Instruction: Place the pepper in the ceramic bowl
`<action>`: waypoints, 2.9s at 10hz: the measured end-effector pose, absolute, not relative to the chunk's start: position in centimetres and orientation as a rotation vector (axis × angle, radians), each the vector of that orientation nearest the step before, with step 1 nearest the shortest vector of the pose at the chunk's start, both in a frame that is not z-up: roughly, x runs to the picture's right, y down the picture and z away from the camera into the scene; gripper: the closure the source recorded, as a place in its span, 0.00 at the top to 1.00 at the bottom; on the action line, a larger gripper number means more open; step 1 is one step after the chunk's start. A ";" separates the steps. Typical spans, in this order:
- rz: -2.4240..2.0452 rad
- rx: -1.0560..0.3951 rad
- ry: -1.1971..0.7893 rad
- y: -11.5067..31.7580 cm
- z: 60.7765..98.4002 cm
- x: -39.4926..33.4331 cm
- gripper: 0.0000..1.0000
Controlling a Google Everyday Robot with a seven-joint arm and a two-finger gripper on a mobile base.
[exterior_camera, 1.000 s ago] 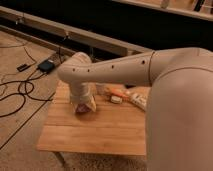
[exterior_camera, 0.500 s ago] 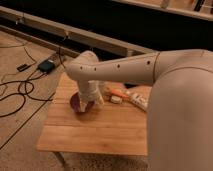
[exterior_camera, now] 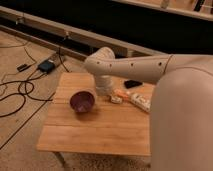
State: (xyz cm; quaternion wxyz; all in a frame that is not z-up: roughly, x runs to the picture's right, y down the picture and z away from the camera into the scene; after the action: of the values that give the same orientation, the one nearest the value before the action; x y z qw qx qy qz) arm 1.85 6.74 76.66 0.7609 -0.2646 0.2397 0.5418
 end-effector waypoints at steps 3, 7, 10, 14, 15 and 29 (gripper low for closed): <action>1.069 -0.622 0.502 6.4 80.0 5.4 0.65; 0.954 -0.674 0.459 5.9 84.5 7.4 0.65; 0.915 -0.680 0.450 5.4 86.9 8.2 0.65; 0.869 -0.672 0.425 4.4 90.8 8.4 0.65; 0.867 -0.673 0.421 4.3 91.4 8.4 0.65; 0.889 -0.688 0.423 3.2 95.6 9.5 0.09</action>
State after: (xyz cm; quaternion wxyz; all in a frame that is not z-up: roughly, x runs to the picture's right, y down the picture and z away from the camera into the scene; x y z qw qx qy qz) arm 9.49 3.23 95.64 0.8250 -0.3236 0.1990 0.4184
